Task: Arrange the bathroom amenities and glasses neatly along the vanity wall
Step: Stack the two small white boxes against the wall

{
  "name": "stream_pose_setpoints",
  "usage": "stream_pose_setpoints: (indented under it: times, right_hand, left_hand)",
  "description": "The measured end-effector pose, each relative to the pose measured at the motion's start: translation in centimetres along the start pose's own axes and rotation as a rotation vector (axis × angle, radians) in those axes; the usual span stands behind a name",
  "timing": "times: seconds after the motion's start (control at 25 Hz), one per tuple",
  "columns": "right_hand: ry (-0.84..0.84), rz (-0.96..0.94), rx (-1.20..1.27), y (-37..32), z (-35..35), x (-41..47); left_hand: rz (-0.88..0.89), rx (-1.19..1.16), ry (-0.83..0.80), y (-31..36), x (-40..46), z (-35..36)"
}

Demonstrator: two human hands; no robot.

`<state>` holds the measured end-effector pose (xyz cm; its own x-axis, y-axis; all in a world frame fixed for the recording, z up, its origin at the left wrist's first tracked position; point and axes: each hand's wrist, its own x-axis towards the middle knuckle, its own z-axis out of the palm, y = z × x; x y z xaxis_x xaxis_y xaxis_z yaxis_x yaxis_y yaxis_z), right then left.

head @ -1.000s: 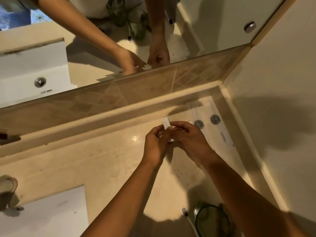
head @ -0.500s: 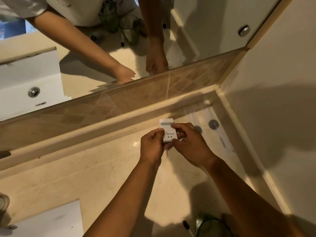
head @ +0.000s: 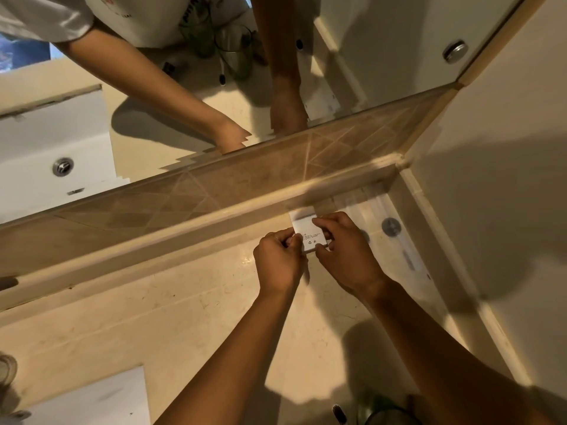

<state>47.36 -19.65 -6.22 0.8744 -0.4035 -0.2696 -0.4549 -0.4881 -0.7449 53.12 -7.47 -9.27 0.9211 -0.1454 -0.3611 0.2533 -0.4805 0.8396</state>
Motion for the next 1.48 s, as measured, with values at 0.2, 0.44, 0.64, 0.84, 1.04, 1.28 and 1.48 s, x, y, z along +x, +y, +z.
stream_pose_setpoints:
  times: [0.2,0.44,0.64,0.84,1.04,1.28,1.48]
  right_hand:
    - [0.023,0.002,-0.01,0.1,-0.4,0.6]
    - [0.038,0.022,-0.002,0.1,-0.2,0.5]
    - [0.049,0.048,0.061,0.3,-0.5,0.6]
    - [0.033,0.083,0.106,-0.4,-1.2,-0.5]
    - [0.089,0.077,0.069,-2.8,-2.3,-5.0]
    - [-0.137,-0.161,-0.011,-7.9,0.6,-14.6]
    - [-0.464,-0.336,-0.232,-11.5,6.1,-23.7]
  left_hand:
    - [-0.027,-0.087,-0.014,0.4,0.6,0.5]
    - [-0.026,-0.097,-0.018,0.7,0.4,0.4]
    - [-0.018,-0.077,-0.032,1.4,0.3,0.6]
    - [-0.009,-0.056,-0.034,1.4,-1.0,-0.7]
    - [-0.03,-0.057,0.028,1.2,-6.0,-6.1]
    - [-0.065,0.009,0.154,-3.1,-15.5,-15.4]
    - [-0.136,0.052,0.227,-8.5,-25.5,-21.2]
